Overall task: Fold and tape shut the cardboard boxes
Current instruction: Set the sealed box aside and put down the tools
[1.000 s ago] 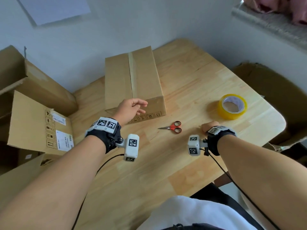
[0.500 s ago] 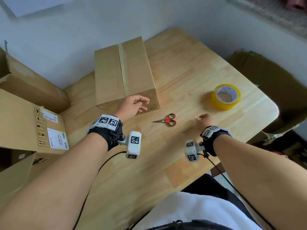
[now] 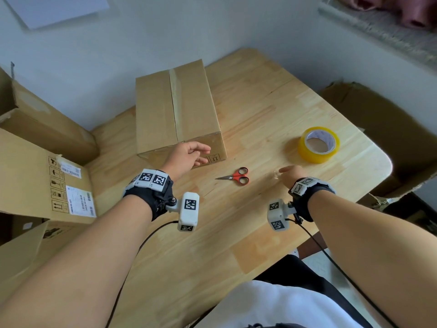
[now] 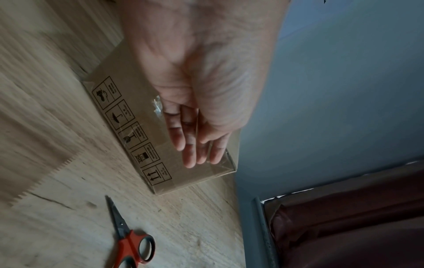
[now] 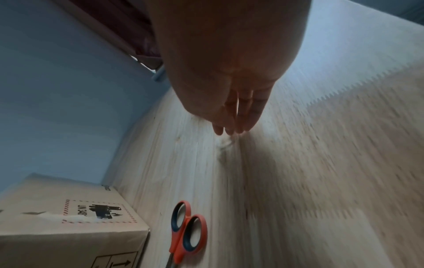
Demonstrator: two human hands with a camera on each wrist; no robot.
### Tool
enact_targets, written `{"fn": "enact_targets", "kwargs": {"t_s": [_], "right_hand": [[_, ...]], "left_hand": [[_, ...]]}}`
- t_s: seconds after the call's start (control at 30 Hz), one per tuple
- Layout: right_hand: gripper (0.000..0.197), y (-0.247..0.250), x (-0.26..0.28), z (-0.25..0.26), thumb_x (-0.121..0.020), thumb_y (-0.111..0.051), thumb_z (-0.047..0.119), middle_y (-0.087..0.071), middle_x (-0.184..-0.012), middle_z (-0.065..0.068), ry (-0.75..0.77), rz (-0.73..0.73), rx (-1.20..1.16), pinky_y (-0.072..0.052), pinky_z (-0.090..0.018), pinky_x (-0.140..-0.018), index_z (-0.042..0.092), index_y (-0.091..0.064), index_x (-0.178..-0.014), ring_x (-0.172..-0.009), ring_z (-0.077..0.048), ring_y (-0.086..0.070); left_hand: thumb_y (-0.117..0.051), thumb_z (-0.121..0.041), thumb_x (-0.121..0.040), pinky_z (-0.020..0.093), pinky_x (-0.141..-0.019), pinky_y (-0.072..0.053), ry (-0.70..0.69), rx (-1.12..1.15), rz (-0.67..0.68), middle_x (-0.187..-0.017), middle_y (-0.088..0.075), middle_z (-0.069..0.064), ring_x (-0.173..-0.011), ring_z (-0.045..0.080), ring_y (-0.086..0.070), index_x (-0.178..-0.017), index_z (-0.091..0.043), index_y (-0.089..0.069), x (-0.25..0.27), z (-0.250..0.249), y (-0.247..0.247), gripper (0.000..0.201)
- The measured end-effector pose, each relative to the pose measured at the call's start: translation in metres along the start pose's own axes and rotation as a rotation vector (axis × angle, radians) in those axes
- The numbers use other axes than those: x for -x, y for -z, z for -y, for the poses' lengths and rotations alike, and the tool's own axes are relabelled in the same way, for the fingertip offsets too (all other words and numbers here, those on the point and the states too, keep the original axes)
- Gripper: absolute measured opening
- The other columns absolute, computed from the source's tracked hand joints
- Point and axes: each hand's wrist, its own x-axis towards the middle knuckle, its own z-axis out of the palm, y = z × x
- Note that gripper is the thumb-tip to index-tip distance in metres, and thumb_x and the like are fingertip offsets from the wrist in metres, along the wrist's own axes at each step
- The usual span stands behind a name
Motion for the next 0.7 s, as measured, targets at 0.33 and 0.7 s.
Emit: {"fn": "enact_targets", "kwargs": {"t_s": [0.33,0.7], "right_hand": [[0.015,0.015,0.01,0.019,-0.091,-0.048,0.011,-0.07,-0.081,-0.006,0.016,-0.208,-0.101,-0.036,-0.023,-0.05,0.005,-0.059,-0.083,-0.063,-0.022,-0.056],[0.021,0.004,0.033,0.176,-0.093,-0.045,0.009,-0.061,-0.113,-0.01,0.601,-0.354,-0.158,-0.044,-0.027,-0.072,0.011,-0.062,-0.105,-0.092,-0.025,-0.058]], "left_hand": [[-0.043,-0.006,-0.098,0.012,-0.064,-0.049,-0.104,-0.123,-0.139,-0.109,-0.066,-0.011,-0.083,0.001,-0.065,-0.111,-0.022,-0.065,-0.006,0.003,0.025,0.03],[-0.041,-0.056,-0.094,0.044,-0.116,-0.016,-0.182,-0.715,-0.183,-0.155,-0.027,-0.005,-0.142,0.017,-0.026,-0.146,-0.028,-0.034,-0.018,0.05,0.091,0.06]]}}
